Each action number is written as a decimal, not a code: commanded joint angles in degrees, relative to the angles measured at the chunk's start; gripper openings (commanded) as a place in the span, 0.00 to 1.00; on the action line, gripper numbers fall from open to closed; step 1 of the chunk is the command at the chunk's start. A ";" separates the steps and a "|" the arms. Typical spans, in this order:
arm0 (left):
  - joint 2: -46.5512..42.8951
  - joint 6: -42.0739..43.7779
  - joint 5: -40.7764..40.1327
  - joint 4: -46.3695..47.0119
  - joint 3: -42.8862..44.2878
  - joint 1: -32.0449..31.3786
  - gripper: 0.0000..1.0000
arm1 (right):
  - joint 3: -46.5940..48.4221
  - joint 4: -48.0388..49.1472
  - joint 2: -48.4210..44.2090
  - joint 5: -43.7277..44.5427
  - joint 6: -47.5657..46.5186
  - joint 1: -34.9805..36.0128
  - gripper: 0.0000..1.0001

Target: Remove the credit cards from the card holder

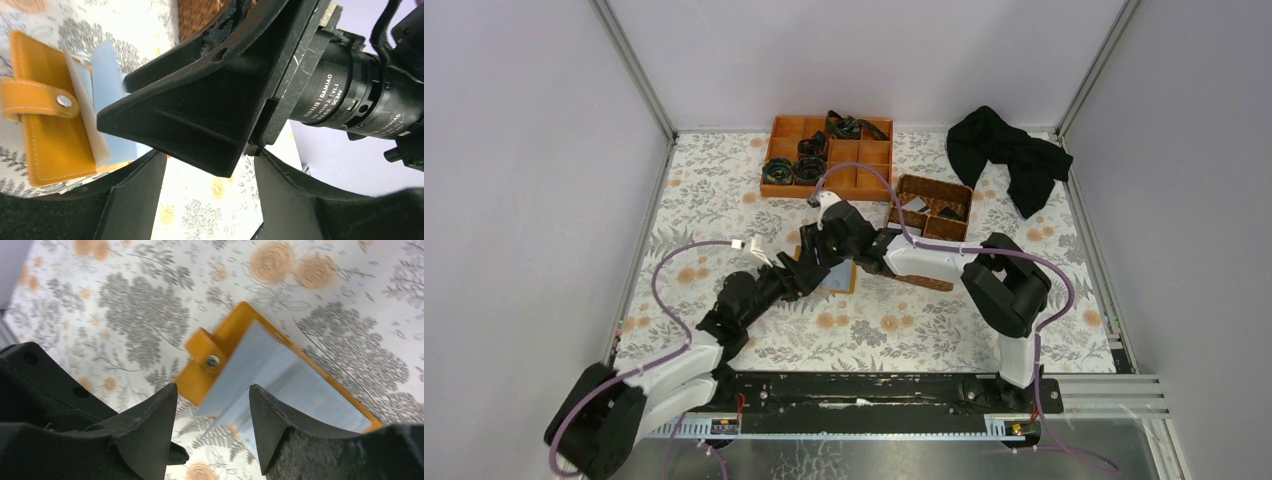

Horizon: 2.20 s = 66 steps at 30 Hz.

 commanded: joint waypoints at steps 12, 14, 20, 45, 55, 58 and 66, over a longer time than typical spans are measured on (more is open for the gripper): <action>-5.93 7.97 -8.53 -21.25 1.18 3.86 0.76 | 6.56 2.80 4.16 -13.00 4.32 1.11 0.62; -5.99 7.35 -7.57 -18.54 0.31 3.68 0.76 | 6.23 2.52 2.48 -12.35 3.95 1.15 0.62; -5.73 9.77 -7.53 -19.03 2.47 3.57 0.77 | 4.14 -0.52 -5.53 -4.72 0.97 0.19 0.62; 17.60 6.71 -15.11 -28.71 12.08 5.26 0.78 | -16.04 -1.74 -14.17 0.93 7.71 -3.66 0.64; 18.35 4.09 -19.99 -32.00 17.29 5.24 0.79 | -18.73 -0.60 -14.66 1.19 9.08 -3.71 0.67; 18.59 4.24 -22.80 -34.08 21.74 5.25 0.79 | -19.01 -0.24 -14.66 1.98 10.05 -3.73 0.58; 26.26 2.82 -20.30 -37.62 30.42 12.29 0.72 | -23.87 0.58 -20.90 1.88 10.98 -9.04 0.57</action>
